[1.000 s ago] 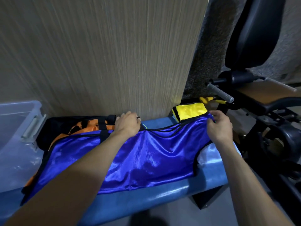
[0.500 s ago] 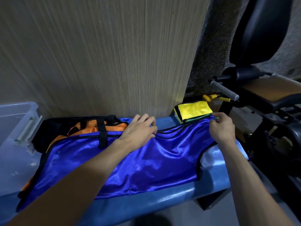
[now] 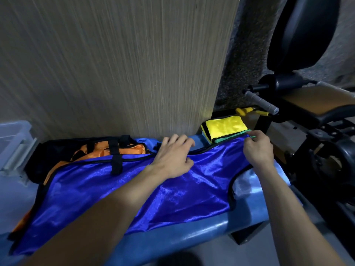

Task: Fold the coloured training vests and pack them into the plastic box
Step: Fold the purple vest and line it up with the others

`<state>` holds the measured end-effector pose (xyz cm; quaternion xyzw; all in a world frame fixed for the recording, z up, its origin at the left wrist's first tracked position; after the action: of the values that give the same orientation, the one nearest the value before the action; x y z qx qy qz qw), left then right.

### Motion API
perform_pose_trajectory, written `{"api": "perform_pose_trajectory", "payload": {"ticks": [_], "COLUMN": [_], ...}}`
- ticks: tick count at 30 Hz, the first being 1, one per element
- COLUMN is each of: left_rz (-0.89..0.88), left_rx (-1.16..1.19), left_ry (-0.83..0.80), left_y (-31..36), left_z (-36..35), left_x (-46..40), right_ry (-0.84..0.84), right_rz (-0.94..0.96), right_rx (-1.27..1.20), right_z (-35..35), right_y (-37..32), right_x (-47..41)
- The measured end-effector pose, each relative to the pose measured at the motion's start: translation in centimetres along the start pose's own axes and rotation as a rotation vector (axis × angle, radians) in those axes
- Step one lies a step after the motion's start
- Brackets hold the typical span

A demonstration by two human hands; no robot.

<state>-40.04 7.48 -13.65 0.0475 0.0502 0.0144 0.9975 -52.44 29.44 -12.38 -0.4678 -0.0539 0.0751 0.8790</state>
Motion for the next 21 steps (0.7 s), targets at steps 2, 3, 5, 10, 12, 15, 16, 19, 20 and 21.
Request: {"api": "perform_pose_trajectory", "payload": {"ticks": [2, 3, 5, 10, 12, 15, 16, 19, 20, 21], "left_rz": [0.008, 0.029, 0.100, -0.004, -0.113, -0.111, -0.038, 0.215, 0.267, 0.302], "left_rx": [0.037, 0.041, 0.064, -0.012, 0.015, -0.008, -0.017, -0.052, -0.055, -0.057], "left_ry": [-0.069, -0.091, -0.097, 0.069, 0.162, 0.174, 0.158, 0.094, 0.064, 0.028], "left_y": [0.5, 0.5, 0.2, 1.1, 1.6, -1.1, -3.0, -8.9, -10.0, -10.7], "left_z": [-0.7, -1.0, -1.6, -0.8, 1.0, 3.4, 4.2, 6.3, 6.6, 6.7], "left_x": [-1.1, -1.7, -2.4, -0.5, 2.4, 7.6, 9.2, 13.2, 14.2, 15.0], "right_ry": [-0.002, -0.001, -0.001, 0.004, 0.006, 0.024, 0.026, 0.028, 0.031, 0.034], "right_rz": [0.002, 0.002, 0.004, 0.046, 0.075, 0.153, 0.186, 0.281, 0.306, 0.324], "right_rx": [-0.005, -0.008, -0.014, -0.018, -0.012, 0.028, 0.049, 0.114, 0.135, 0.146], "right_z": [0.0, 0.1, 0.3, 0.4, 0.4, 0.3, 0.1, -1.1, -1.4, -1.7], "right_y": [0.0, 0.0, -0.2, -0.7, -1.2, -2.6, -3.3, -5.0, -5.4, -5.7], "right_x": [0.0, 0.0, 0.1, 0.4, 0.7, 1.4, 1.8, 2.9, 3.3, 3.7]}}
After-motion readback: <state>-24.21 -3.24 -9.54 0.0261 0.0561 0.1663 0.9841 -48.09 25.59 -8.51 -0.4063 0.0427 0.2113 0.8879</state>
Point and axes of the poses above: each hand's wrist, its own x-axis away from the middle knuckle, its own z-axis out of the back of the hand, y = z × x, the point moved 6 cm from there along -x, towards the middle knuckle, and after that the axes turned 10 degrees about -y, right-handed, at the moved point
